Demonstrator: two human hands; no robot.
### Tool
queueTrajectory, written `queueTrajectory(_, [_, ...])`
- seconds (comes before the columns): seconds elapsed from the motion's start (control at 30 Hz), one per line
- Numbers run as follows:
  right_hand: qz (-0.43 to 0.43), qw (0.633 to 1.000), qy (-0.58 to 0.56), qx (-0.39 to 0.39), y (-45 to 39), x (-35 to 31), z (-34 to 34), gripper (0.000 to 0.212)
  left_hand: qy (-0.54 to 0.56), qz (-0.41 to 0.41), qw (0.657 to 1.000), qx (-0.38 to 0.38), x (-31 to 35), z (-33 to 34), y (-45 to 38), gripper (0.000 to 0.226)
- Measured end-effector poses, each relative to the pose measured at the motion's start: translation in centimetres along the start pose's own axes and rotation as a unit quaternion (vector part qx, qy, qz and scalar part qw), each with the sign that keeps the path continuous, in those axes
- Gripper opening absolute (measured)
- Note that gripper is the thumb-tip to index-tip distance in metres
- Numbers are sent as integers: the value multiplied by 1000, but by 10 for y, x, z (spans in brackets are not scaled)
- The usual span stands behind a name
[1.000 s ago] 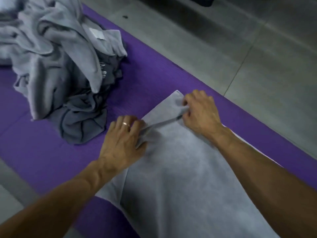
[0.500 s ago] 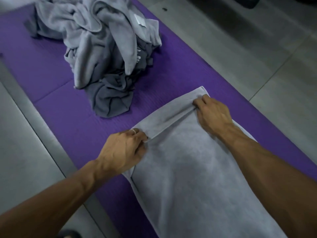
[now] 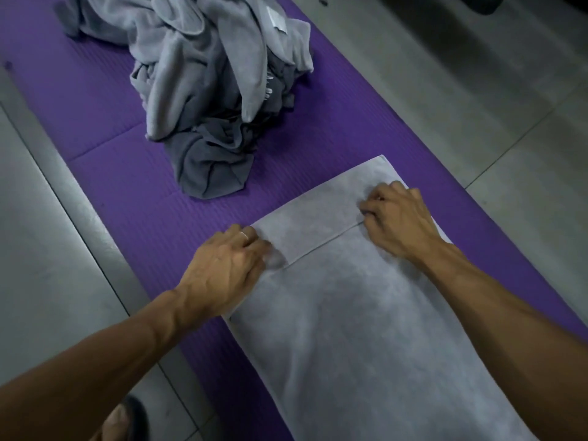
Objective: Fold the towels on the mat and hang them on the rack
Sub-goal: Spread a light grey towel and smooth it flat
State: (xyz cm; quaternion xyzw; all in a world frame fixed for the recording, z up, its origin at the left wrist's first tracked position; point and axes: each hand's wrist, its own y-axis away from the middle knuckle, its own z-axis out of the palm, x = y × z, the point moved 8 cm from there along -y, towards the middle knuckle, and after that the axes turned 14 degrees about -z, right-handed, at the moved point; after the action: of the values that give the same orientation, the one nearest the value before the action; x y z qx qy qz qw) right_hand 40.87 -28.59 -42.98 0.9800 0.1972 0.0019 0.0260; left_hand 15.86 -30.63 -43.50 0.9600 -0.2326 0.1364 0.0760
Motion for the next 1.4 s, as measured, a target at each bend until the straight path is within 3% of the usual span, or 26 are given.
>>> queueTrajectory(0.1, [90,991,-92,49,-26,19,-11,37,-53,-130,990,15,-28,-5,-9,39])
queueTrajectory(0.17, [209,971,-110,30,-37,48,-4,45,-44,-206,978,-4,-44,-3,-8,27])
queueTrajectory(0.27, [368,917,-151,-11,-37,94,14,40,-37,-221,975,-3,-47,1,-1,27])
queueTrajectory(0.33, [397,895,-201,11,-35,103,14,24,33,-231,972,7,-48,-1,4,24])
queueTrajectory(0.4, [392,888,-238,42,-38,102,10,10,96,-215,972,-22,-51,4,4,21])
queueTrajectory(0.47, [382,884,-258,74,-44,104,4,11,110,-189,974,-60,-54,7,0,24])
queueTrajectory(0.63, [362,889,-263,95,-70,113,10,19,-16,-180,979,-94,-73,8,-21,54])
queueTrajectory(0.7, [348,895,-267,76,-75,109,12,13,-85,-148,984,-54,-71,-1,-23,67])
queueTrajectory(0.8, [306,931,-168,108,-70,86,-6,42,-110,-27,993,31,-44,-10,-24,69])
queueTrajectory(0.87, [183,971,-85,130,-67,30,-12,51,-82,56,995,25,-16,4,-30,64])
queueTrajectory(0.93, [1,996,-80,35,-67,-40,14,59,-81,80,993,-24,2,28,-34,70])
queueTrajectory(1.0, [-57,992,-74,-80,-56,-54,46,64,-100,81,990,-50,5,46,-32,73])
queueTrajectory(1.2, [205,969,-85,-111,-26,75,48,59,-105,92,988,-64,2,50,-23,73])
queueTrajectory(1.4, [212,972,-106,5,27,45,-2,58,-87,145,985,-45,55,20,-33,51])
